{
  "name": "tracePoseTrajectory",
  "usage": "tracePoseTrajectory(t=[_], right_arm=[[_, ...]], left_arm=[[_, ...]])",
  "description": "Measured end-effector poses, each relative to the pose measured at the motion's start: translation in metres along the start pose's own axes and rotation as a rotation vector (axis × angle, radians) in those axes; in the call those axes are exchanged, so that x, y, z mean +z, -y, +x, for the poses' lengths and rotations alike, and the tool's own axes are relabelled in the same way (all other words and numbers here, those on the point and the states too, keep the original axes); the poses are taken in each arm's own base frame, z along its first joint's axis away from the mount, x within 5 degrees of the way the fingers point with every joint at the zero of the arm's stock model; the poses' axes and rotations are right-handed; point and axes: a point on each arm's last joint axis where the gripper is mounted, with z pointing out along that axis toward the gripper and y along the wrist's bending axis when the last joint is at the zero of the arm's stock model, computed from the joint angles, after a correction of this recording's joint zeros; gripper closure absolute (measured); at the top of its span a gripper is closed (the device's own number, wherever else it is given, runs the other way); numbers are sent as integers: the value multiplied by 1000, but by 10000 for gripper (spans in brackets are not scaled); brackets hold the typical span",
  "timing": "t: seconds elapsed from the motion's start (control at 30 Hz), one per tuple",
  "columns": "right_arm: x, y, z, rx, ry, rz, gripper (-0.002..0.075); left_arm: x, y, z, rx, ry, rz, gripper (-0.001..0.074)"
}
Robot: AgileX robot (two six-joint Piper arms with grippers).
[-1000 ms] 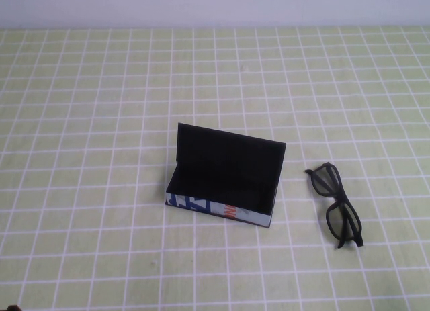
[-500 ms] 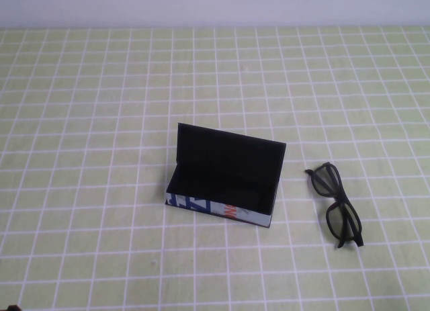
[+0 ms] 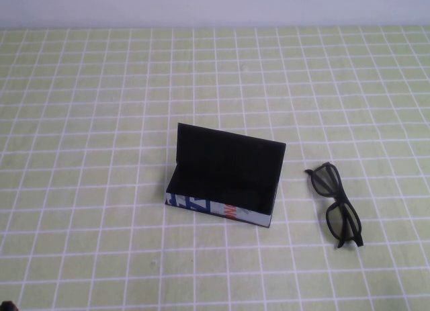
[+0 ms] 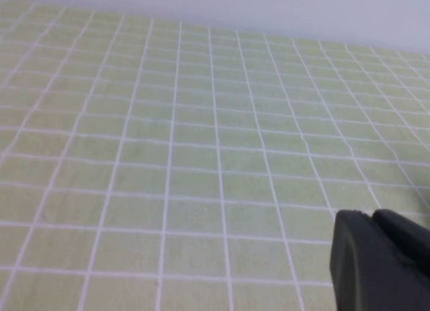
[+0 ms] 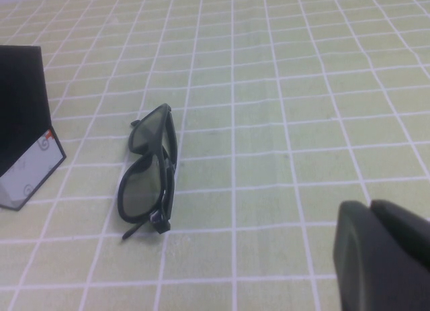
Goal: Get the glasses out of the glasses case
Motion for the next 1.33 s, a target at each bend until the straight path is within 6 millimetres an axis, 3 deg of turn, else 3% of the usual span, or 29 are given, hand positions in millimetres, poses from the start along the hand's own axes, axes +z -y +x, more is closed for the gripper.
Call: tracePoseTrajectory(t=[0.23, 0.43, 0.73, 1.03, 1.33], right_arm=[[0, 0, 0, 0, 0, 0, 743], [0, 0, 0, 0, 0, 0, 743], [0, 0, 0, 0, 0, 0, 743], [0, 0, 1, 0, -2, 0, 743], [0, 0, 1, 0, -2, 0, 743]], left_arm=[[-5, -1, -37, 101, 130, -71, 739], [-11, -1, -46, 145, 218, -85, 739], [-21, -4, -11, 105, 251, -63, 739], [-20, -8, 16, 127, -38, -90, 739], [-21, -8, 20, 127, -79, -93, 739]])
